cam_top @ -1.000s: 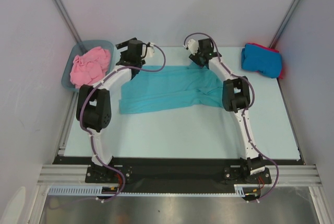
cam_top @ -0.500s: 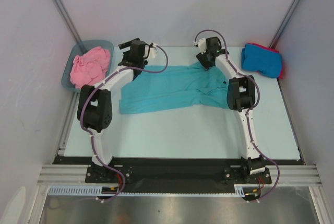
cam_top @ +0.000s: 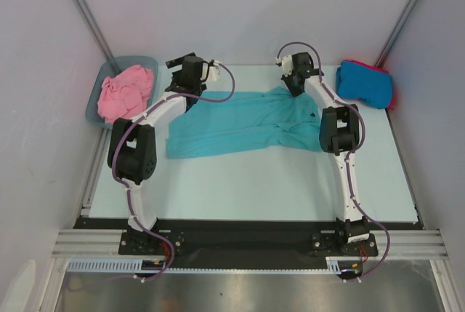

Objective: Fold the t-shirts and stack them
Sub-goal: Fold the tshirt

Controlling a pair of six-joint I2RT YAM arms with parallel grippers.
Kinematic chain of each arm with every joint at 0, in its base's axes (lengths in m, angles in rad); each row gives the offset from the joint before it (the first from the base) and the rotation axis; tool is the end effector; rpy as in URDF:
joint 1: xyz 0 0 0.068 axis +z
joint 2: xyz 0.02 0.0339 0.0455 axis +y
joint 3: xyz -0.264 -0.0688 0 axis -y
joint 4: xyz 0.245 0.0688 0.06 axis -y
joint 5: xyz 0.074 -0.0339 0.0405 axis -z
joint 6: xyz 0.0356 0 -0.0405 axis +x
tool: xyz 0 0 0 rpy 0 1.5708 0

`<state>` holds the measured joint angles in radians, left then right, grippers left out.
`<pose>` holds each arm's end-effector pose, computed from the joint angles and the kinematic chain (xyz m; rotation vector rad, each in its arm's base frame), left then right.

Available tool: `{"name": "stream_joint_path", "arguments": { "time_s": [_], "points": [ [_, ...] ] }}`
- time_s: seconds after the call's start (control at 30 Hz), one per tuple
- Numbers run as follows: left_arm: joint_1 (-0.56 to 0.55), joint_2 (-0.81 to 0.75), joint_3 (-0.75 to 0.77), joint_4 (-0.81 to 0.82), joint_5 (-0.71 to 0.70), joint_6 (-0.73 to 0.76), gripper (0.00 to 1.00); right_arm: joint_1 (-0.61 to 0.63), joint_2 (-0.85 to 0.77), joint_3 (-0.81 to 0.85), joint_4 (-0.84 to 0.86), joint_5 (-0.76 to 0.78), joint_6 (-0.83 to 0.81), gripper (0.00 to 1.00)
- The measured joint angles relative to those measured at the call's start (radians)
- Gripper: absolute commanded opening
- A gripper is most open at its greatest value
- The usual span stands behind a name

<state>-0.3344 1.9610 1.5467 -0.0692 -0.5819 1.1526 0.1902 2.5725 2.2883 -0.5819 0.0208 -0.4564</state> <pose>0.4416 -0.1327 0.2657 1.1507 1.8173 1.0904 0.5553 0.1062 0.1612 -0.7669 2.3184 -0.1443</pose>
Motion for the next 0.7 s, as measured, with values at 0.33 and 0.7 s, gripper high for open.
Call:
{"name": "stream_joint_path", "arguments": {
  "time_s": [0.33,0.7],
  "points": [
    [-0.003,0.000,0.000,0.000,-0.002,0.007,1.00,0.006,0.000,-0.006,0.026,0.019,-0.023,0.00],
    [-0.026,0.000,-0.001,0.002,-0.010,0.008,1.00,0.049,-0.014,-0.134,0.333,0.139,-0.169,0.00]
  ]
}}
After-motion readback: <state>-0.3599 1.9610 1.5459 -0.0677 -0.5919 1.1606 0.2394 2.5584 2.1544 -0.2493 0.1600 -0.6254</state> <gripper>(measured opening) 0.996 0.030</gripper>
